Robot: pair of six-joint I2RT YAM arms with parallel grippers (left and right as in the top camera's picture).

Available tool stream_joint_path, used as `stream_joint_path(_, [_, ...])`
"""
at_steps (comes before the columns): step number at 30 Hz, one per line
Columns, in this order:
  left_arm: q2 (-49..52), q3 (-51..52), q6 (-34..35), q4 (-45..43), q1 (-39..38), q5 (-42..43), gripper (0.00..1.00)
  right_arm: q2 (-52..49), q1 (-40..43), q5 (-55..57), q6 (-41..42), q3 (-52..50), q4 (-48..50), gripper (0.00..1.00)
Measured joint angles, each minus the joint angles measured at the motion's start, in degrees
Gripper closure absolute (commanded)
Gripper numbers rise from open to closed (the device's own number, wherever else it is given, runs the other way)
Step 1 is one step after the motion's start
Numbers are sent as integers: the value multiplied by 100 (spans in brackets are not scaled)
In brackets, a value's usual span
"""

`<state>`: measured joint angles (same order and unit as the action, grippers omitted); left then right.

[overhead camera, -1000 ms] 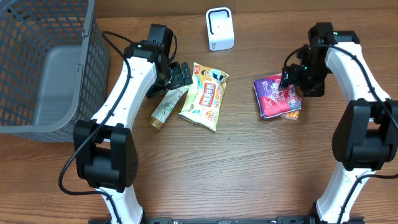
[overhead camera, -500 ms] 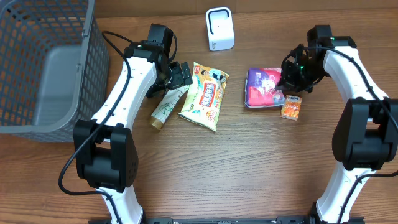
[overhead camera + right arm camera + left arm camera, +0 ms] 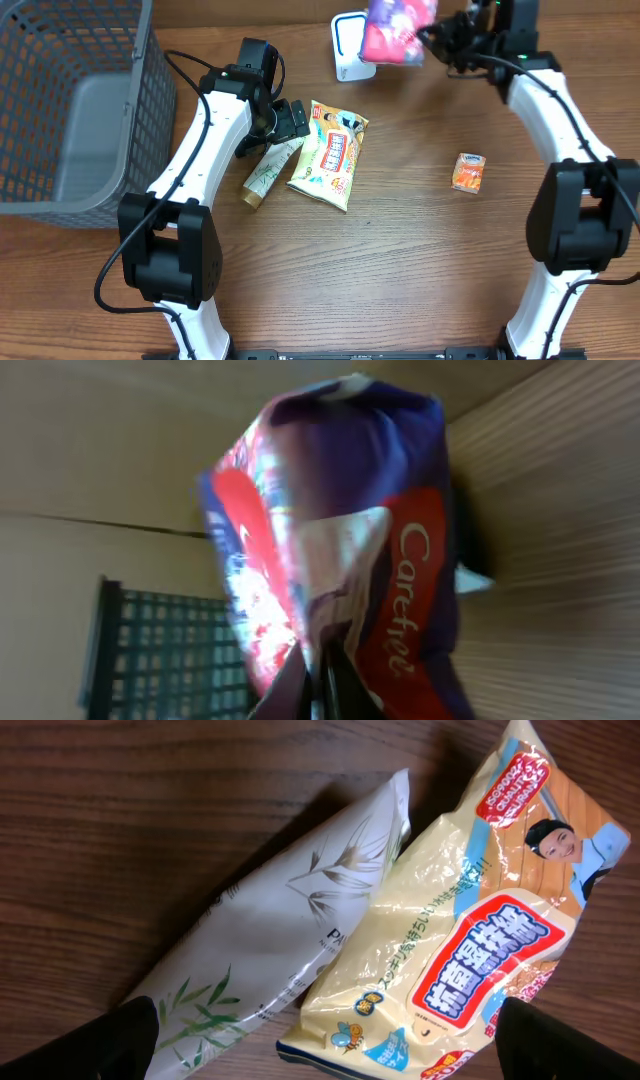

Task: Scan the item barcode
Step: 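Carry the purple package to the white scanner with the right gripper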

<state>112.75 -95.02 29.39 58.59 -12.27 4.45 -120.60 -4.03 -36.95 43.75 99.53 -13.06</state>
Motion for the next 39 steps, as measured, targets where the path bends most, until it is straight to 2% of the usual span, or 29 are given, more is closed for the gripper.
stream_joint_path(7, [0,0,0,-4,0,0,0,-94,-1003,940,636,7,1211,96])
stream_joint_path(13, [0,0,0,-4,0,0,0,-450,-966,1126,811,11,1316,96])
stream_joint_path(14, [0,0,0,-4,0,0,0,-468,-920,1123,761,11,1261,95])
stream_joint_path(15, [0,0,0,-4,0,0,0,-470,-870,1104,675,13,1167,90])
stream_joint_path(17, [0,0,0,-2,0,0,0,-470,-737,1056,396,149,588,74])
stream_joint_path(19, [0,0,0,-4,0,-2,0,-470,-612,1062,-68,444,-341,63])
stream_joint_path(23, [0,0,0,-4,0,-2,0,-466,-483,1198,-1108,1193,-2277,50])
stream_joint_path(25, [0,0,0,-7,0,-2,0,-455,-505,1287,-1773,1596,-3180,38])
stream_joint_path(28, [0,0,0,-4,0,0,0,-372,-787,1655,-3187,2020,-4343,34])
stream_joint_path(30, [0,0,0,-7,0,0,0,-332,-1123,1987,-3895,2035,-4758,33])
stream_joint_path(36, [0,0,0,-7,0,0,0,-332,-2306,3274,-4889,2002,-5005,30])
stream_joint_path(39, [0,0,0,-4,0,0,0,-332,-2653,3722,-5108,1958,-4937,35])
